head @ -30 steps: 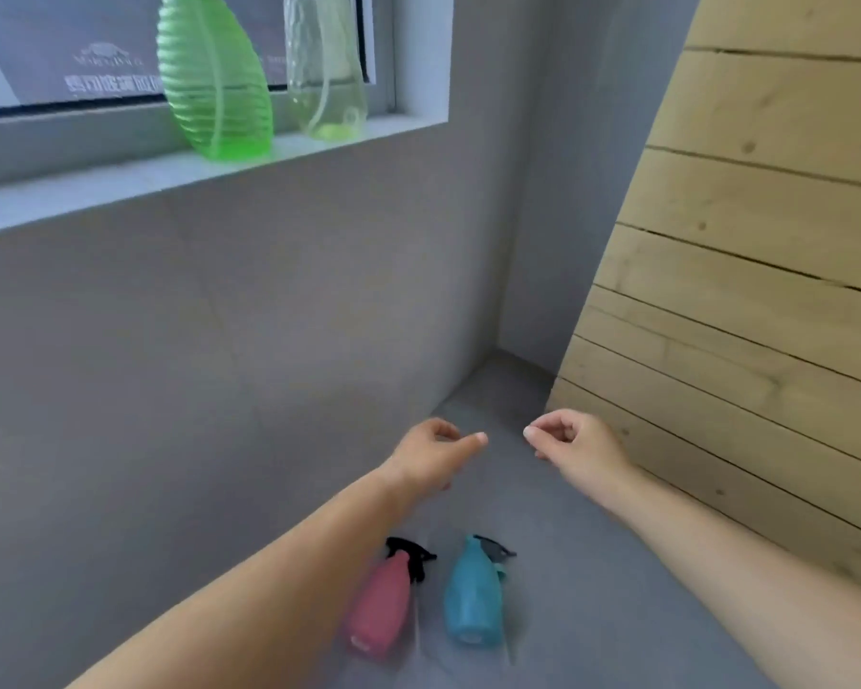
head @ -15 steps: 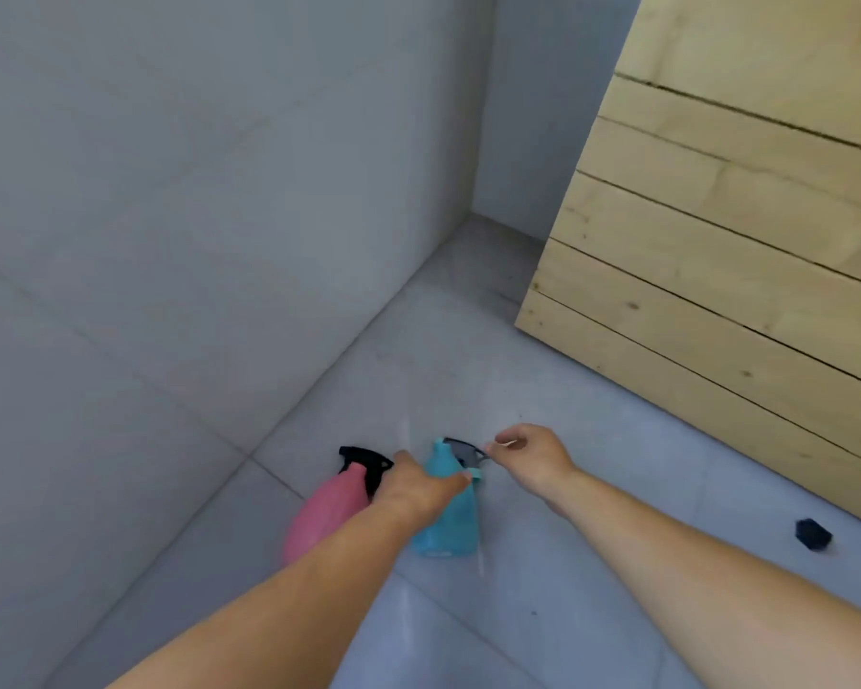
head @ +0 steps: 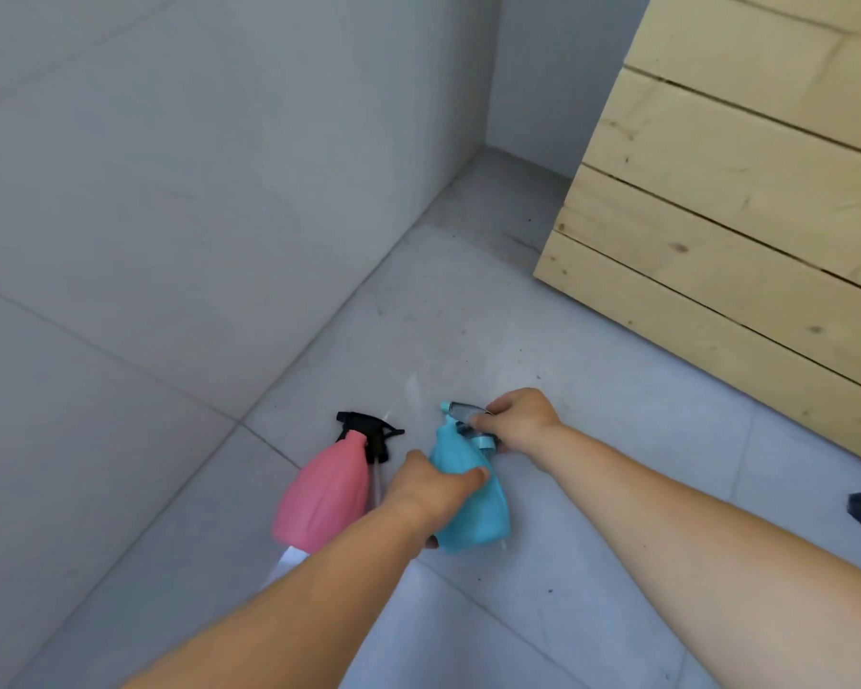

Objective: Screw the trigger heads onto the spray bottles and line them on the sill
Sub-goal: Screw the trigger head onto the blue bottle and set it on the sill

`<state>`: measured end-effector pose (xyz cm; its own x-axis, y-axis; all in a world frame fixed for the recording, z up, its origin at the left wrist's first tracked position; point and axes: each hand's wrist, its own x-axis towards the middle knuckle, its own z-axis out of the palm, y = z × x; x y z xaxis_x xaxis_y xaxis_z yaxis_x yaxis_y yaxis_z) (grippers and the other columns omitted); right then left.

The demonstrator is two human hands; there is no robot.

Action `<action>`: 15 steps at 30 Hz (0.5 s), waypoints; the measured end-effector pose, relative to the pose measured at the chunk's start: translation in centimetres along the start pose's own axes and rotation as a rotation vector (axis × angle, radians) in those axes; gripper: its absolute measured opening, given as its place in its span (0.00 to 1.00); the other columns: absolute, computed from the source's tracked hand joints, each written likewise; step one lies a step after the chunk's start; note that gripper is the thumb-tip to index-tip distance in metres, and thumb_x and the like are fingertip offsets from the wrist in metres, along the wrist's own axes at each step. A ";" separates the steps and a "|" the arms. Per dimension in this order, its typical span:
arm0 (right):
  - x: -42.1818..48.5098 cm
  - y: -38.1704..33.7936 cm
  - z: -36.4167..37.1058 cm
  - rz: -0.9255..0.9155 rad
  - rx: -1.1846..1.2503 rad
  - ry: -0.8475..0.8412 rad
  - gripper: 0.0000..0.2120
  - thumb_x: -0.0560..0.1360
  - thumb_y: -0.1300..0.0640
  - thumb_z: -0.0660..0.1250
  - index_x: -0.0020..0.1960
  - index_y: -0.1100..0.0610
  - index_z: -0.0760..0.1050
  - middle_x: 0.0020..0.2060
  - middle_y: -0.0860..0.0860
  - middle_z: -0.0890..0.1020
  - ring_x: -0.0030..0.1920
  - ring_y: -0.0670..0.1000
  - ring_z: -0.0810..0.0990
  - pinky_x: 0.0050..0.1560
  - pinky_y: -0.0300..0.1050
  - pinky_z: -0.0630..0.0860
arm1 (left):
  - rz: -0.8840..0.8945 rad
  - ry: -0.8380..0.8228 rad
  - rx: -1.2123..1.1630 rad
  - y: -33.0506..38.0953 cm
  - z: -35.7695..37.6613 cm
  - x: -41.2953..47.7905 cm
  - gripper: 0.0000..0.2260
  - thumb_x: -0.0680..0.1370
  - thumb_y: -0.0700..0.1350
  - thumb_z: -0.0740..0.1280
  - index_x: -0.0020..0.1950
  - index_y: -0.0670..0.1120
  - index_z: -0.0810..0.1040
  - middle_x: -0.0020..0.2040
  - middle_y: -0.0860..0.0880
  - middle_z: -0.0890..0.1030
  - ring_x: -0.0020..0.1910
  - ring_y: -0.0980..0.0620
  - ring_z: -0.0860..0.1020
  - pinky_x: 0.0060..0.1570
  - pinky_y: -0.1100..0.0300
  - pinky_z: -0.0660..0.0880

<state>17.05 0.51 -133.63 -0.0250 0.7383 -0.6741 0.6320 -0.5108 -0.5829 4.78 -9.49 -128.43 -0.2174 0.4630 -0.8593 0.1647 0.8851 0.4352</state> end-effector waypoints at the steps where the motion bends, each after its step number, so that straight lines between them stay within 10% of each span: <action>1: -0.1 0.0 -0.2 0.008 0.017 -0.019 0.17 0.65 0.52 0.78 0.43 0.66 0.83 0.41 0.62 0.87 0.40 0.57 0.84 0.50 0.58 0.83 | -0.002 -0.012 -0.021 0.0 0.0 -0.2 0.27 0.74 0.56 0.76 0.65 0.46 0.71 0.62 0.46 0.80 0.59 0.43 0.82 0.57 0.40 0.83; 9: -4.8 -2.8 -5.7 0.039 0.138 -0.077 0.06 0.77 0.59 0.68 0.42 0.59 0.75 0.42 0.59 0.82 0.42 0.58 0.82 0.48 0.53 0.82 | 0.107 -0.151 -0.128 1.3 -1.0 -5.2 0.21 0.76 0.51 0.76 0.64 0.48 0.72 0.53 0.53 0.80 0.47 0.55 0.82 0.43 0.55 0.83; 15: -11.3 -8.2 -12.1 -0.125 0.204 0.047 0.07 0.79 0.56 0.65 0.46 0.57 0.69 0.44 0.61 0.80 0.41 0.60 0.83 0.43 0.53 0.84 | 0.274 -0.196 -0.047 3.2 -3.0 -11.5 0.26 0.72 0.51 0.79 0.66 0.52 0.75 0.58 0.52 0.84 0.55 0.53 0.84 0.53 0.52 0.85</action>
<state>21.50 1.65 -115.78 -0.0540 0.8185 -0.5719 0.4563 -0.4893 -0.7432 4.96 -11.86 -116.33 0.0187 0.6698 -0.7423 0.1462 0.7326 0.6648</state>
